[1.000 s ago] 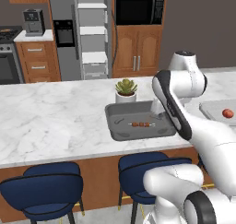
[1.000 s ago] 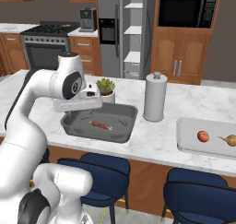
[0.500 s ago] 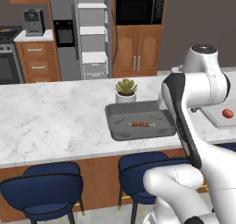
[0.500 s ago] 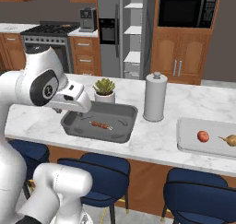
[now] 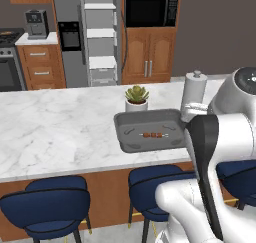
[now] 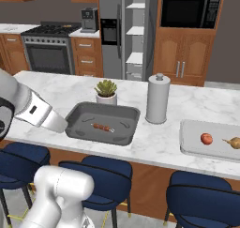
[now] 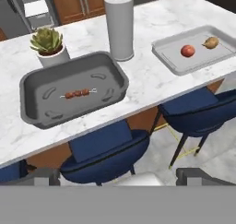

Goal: Place the cold items (onion and peach) from the fridge in one tupperware on the dining counter. Place the warm items (hot dog and kebab skewer) in the stove area in another tupperware.

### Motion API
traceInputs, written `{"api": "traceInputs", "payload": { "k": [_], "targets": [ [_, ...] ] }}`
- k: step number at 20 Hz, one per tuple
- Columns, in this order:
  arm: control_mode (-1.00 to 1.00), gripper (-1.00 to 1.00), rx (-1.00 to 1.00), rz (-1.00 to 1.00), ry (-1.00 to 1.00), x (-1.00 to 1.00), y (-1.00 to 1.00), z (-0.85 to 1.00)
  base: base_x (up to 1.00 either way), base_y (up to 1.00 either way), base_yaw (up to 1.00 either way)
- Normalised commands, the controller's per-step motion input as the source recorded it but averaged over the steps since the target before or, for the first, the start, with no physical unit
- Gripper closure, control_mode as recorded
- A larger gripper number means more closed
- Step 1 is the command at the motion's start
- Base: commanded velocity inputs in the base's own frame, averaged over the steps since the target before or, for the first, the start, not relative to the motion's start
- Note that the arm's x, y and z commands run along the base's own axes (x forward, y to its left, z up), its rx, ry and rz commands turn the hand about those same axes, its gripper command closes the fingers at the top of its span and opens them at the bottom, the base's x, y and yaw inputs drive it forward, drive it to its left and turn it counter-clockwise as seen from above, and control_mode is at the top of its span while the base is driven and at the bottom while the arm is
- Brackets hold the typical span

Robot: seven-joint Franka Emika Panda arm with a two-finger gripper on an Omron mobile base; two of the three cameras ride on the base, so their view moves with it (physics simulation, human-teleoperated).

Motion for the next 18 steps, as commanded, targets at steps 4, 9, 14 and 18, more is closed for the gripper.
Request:
{"api": "traceInputs", "payload": {
  "k": [4,9,14,18],
  "targets": [
    [1.00,-1.00,0.00,-0.03,-0.03,-0.17,0.12,0.07,-0.44,0.55,-0.03],
    [1.00,-1.00,0.00,0.00,0.00,0.00,0.00,0.00,-0.48,0.99,0.00],
    [1.00,-1.00,0.00,0.00,0.00,0.00,0.00,0.00,-0.35,1.00,0.00],
    [1.00,-1.00,0.00,0.00,0.00,0.00,0.00,0.00,-0.19,1.00,0.00]
  ]
}}
